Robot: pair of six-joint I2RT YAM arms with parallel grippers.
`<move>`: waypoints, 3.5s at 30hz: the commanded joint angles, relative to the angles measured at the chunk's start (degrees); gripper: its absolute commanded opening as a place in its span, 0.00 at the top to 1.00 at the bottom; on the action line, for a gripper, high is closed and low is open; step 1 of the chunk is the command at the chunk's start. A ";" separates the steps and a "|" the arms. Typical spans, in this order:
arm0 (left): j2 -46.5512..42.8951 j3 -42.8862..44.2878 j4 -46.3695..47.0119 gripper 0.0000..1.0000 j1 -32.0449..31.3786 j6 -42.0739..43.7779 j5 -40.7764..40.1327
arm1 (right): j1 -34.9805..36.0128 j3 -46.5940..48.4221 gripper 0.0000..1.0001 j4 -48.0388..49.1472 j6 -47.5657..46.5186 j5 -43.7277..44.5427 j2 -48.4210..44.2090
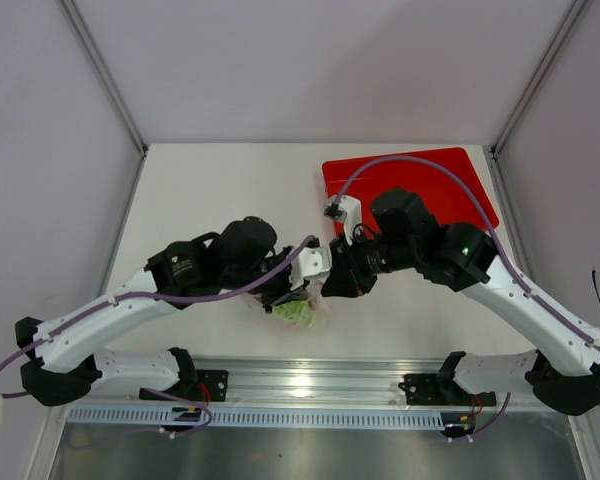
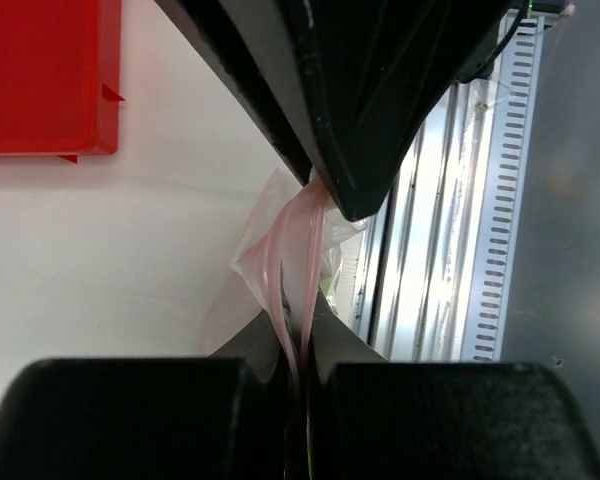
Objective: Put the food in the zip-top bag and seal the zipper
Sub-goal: Adjust the zipper food storage bag at the center of the board.
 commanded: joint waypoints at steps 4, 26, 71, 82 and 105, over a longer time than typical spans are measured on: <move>5.25 12.44 -8.32 0.99 3.08 -4.57 10.24 | -1.40 -0.60 0.58 -0.94 0.25 7.66 -2.10; 10.81 15.02 -8.42 0.99 10.55 -10.29 22.38 | -4.38 -20.55 0.14 16.28 6.94 14.45 -21.35; 11.33 8.78 -4.82 0.99 13.10 -11.78 26.16 | -5.35 0.10 0.58 5.11 -12.49 3.63 -7.89; 10.45 9.40 -3.32 0.99 13.28 -13.10 29.06 | -5.88 -21.68 0.34 23.31 -2.22 2.15 -21.34; 9.93 9.13 -1.39 0.99 13.81 -16.53 33.36 | -4.91 -38.75 0.66 53.46 5.35 4.33 -25.30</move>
